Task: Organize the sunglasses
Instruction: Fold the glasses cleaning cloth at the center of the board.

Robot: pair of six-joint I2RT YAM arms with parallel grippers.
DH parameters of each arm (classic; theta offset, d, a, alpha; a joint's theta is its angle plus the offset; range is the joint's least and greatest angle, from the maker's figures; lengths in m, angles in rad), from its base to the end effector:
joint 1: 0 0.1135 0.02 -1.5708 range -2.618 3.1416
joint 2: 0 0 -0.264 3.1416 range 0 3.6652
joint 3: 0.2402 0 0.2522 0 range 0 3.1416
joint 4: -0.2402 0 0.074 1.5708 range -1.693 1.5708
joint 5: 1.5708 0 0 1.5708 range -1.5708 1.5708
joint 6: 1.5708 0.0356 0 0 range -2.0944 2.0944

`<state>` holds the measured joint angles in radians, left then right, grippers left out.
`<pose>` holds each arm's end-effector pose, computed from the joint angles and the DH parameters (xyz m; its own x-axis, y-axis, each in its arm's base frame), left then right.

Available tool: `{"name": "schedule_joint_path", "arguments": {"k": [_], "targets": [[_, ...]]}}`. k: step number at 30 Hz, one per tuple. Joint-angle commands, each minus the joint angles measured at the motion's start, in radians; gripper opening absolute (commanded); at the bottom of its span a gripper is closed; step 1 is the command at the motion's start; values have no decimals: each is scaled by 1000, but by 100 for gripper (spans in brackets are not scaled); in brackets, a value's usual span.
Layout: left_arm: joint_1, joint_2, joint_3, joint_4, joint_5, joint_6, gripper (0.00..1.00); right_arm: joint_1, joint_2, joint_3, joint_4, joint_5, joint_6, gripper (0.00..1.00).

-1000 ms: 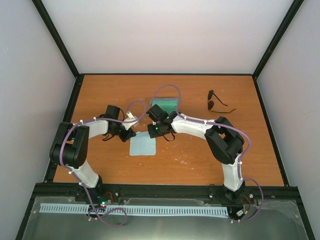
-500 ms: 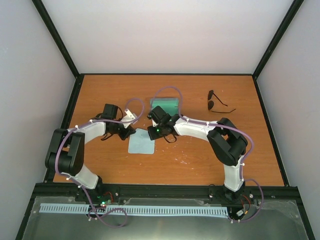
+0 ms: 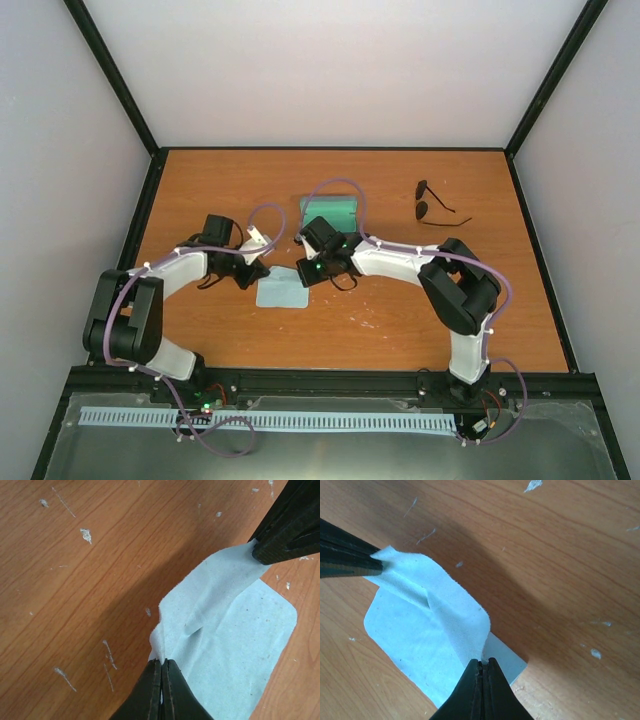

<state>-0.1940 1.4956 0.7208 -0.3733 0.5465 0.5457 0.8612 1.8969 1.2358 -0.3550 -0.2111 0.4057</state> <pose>0.2516 -0.0683 0.1530 -0.5708 0.5641 -0.5966 0.7841 0.5902 -0.1922 0.2498 0.3023 0.1680 -0.8300 -0.3741 -0.4136 -0.5290 0.7629 0.3715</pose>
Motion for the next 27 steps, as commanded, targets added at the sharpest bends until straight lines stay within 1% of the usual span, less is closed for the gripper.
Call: {"name": "schedule_joint_path", "arguments": {"k": [1,7,13,23,27], "targets": [[-4,-44,-5,-47,26,28,2,16,-47,-24,7,-21,-16,3],[-4,-52,-10,-84,39,39,4,26,-31,-38,9,-38,-21,3],[-4,-48,-15,-119,42,57,8,34,-17,-46,8,-61,-28,3],[-4,-86,-60,-160,58,66,9,48,-10,-65,5,-80,-40,3],[-4,-107,-70,-173,59,69,12,54,-3,-73,2,-84,-45,3]]}}
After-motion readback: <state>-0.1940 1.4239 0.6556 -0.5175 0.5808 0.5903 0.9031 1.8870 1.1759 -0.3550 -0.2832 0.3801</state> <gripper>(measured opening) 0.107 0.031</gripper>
